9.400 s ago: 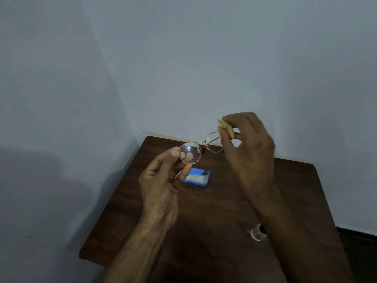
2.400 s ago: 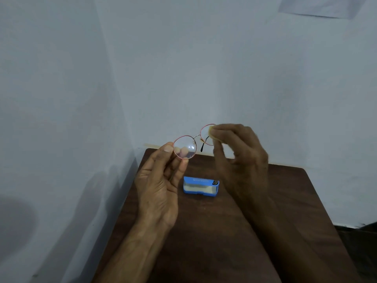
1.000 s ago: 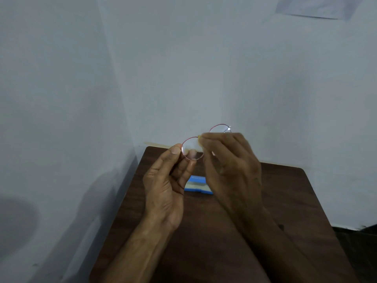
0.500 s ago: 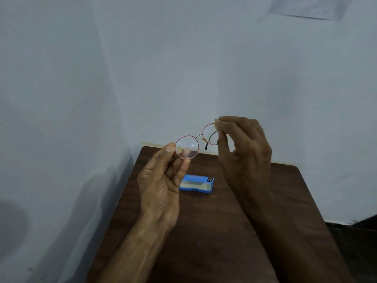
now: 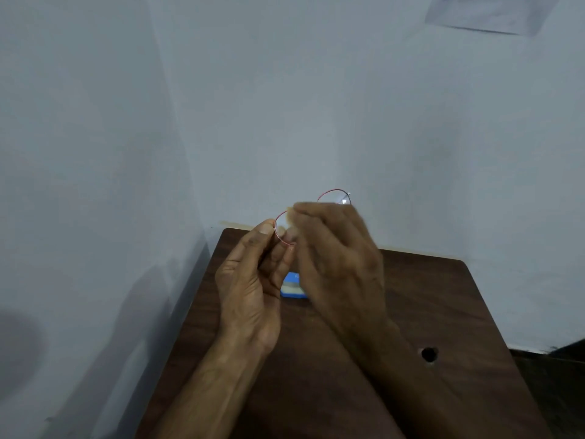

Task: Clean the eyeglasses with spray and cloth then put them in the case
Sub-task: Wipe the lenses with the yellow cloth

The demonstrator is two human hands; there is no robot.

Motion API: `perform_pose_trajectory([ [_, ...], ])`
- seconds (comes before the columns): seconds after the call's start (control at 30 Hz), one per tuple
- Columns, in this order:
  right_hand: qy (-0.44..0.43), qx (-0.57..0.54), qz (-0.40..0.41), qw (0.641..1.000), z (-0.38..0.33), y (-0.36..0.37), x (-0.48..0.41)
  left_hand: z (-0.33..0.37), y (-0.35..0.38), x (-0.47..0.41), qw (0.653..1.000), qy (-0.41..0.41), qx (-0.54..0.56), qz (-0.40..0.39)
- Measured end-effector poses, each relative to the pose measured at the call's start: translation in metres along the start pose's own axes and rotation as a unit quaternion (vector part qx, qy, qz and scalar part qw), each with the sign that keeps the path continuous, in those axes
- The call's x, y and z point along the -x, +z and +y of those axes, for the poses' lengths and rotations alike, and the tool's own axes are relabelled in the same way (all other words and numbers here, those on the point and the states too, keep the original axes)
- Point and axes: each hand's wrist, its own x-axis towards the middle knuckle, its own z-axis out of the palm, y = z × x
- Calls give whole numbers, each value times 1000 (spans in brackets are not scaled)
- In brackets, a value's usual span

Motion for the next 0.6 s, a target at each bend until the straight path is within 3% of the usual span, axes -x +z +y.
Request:
perform_pose_trajectory([
  [0.2, -28, -24, -28, 999, -14, 3, 25, 1, -4, -4, 1000, -3, 9, 0],
  [0.47, 24, 57, -10, 998, 22, 0, 5, -5, -3, -4, 1000, 13, -13, 3],
  [0.6, -22, 19, -26, 999, 7, 3, 6, -7, -2, -6, 999, 11, -36, 7],
])
